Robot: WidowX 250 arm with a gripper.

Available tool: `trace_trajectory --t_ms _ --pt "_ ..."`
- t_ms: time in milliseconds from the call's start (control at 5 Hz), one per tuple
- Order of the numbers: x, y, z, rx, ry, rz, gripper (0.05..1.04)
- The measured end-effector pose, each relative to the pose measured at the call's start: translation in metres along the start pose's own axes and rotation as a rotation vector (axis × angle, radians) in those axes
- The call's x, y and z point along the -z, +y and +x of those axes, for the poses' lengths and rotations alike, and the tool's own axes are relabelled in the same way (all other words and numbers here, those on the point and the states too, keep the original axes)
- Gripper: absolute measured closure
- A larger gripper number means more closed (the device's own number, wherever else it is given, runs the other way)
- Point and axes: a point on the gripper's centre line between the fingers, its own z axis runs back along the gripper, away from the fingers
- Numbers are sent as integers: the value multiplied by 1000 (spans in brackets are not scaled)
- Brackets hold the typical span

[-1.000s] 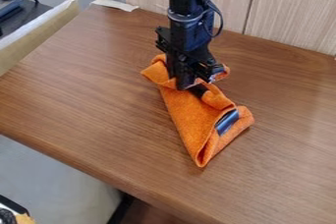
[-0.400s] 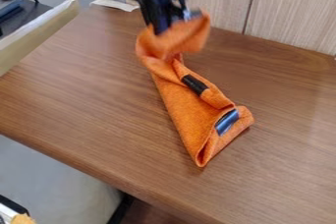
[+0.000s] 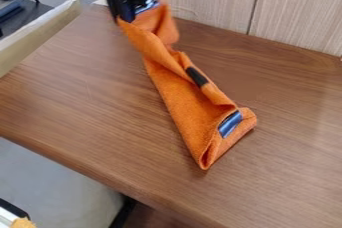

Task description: Unfold the cloth from bottom right to top left

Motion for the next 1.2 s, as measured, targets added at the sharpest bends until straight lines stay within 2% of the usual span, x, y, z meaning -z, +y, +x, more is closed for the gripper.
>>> trace_trajectory --t_ms 400,600,800,1000,1200 --pt "34 24 -21 -50 61 2 1024" --pt "45 32 -29 -79 79 -7 1008" --pt "50 29 -35 -100 88 -32 862" --pt "50 29 -36 -107 93 -30 606" --pt "50 29 -36 -110 93 -29 296"
